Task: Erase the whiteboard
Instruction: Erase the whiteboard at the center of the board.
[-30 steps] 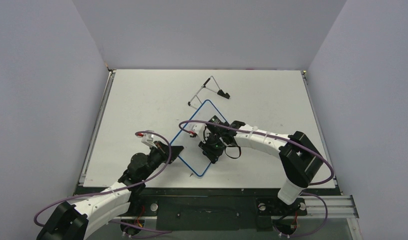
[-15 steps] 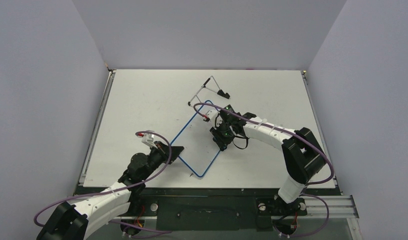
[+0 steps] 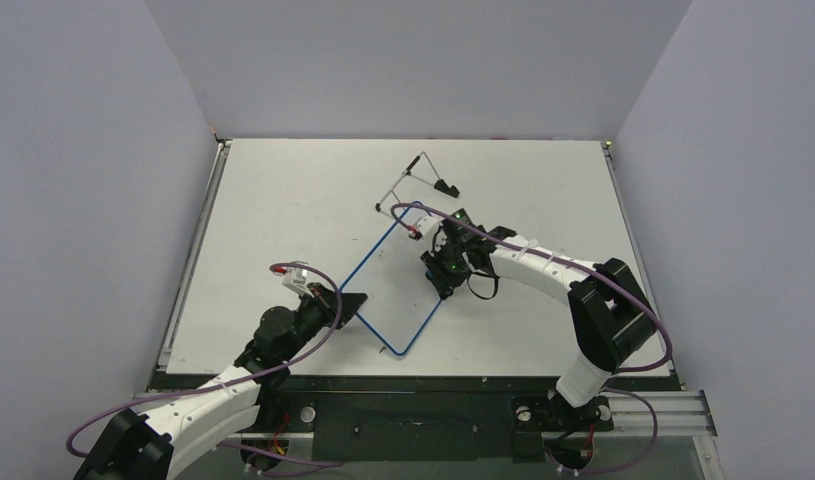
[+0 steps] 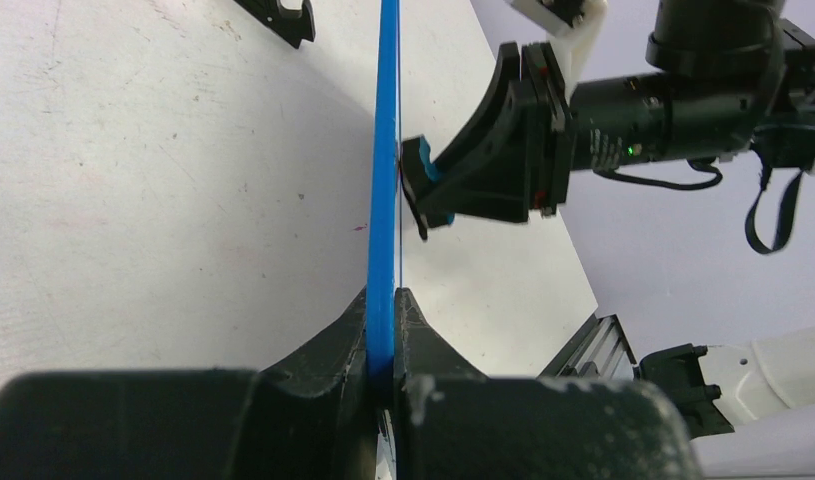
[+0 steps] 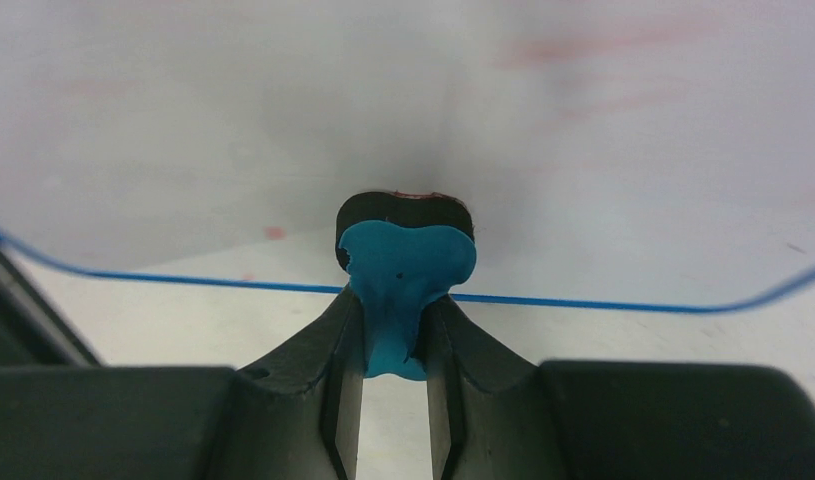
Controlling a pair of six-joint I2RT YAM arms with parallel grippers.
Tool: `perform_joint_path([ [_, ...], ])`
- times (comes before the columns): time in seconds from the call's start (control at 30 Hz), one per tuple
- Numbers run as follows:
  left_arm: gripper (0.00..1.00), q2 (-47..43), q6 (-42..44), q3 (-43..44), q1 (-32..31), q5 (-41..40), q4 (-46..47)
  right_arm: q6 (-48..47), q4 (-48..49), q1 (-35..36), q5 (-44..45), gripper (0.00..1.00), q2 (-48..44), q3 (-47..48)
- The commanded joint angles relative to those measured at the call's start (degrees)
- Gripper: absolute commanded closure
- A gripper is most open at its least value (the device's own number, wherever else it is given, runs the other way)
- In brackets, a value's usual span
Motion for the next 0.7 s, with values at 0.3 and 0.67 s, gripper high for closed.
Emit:
perform_joint_path([
  [0.3,1.0,-0.75,-2.25,-0.19,0.02,1.37,10.01,-2.99,-1.13,10.45,-6.74,1.0,-1.38,0.19],
  [0.67,1.0,-7.02,-2.04,-0.93,0.38,-2.33,4.62,0.38,1.05,6.94,2.05,1.0,1.21,0.08],
])
